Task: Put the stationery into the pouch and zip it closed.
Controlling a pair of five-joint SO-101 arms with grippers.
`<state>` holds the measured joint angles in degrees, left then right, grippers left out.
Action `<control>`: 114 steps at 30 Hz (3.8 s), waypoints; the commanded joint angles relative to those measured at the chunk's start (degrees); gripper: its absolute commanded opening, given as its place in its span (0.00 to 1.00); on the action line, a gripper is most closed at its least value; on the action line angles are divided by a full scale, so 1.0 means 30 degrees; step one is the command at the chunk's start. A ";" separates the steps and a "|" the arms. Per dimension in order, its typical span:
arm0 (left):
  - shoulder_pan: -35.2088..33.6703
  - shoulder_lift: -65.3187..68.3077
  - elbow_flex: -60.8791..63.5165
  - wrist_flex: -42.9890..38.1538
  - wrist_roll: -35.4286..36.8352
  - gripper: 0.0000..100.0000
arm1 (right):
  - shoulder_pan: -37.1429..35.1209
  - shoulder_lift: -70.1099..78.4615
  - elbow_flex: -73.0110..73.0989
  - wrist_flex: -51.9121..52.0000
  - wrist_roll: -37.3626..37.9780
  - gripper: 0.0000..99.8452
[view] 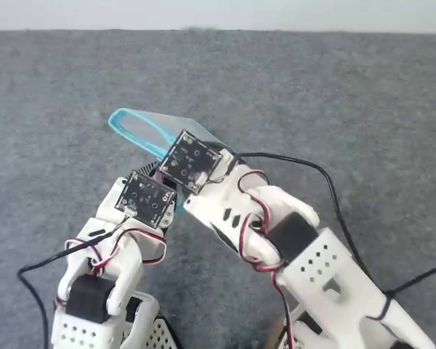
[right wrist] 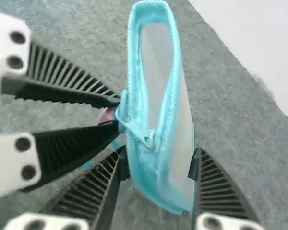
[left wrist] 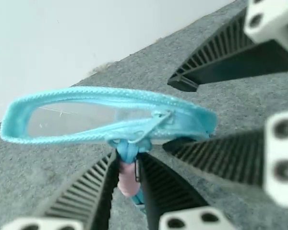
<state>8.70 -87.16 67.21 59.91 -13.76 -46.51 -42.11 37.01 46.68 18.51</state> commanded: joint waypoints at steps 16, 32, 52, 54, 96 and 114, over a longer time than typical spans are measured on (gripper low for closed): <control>-0.0615 0.0410 -0.0747 -0.0352 0.0908 0.01 | 0.1245 0.1685 0.0000 -0.1568 0.1319 0.01; -0.5802 0.0527 -0.2212 -0.0938 0.1026 0.01 | 0.1363 0.1626 0.2989 -0.1802 0.1934 0.01; -0.9817 0.0557 0.0278 -0.4894 0.0908 0.01 | 0.3648 0.1656 0.3165 -0.1158 0.2637 0.01; -0.9788 0.0557 0.0337 -0.4894 0.0938 0.01 | 0.3648 0.1509 0.3604 -0.1158 0.2667 0.01; -0.2989 0.5333 0.2769 -0.6447 0.2696 0.21 | 1.0740 0.1509 0.3897 0.4176 0.0996 0.19; -0.4103 -0.4425 0.4586 -0.3546 0.3751 0.21 | 1.1004 -0.5143 0.6095 0.5700 -0.0527 0.01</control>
<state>-3.52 -89.63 80.04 47.34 -4.18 -13.98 -49.23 52.57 63.30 17.71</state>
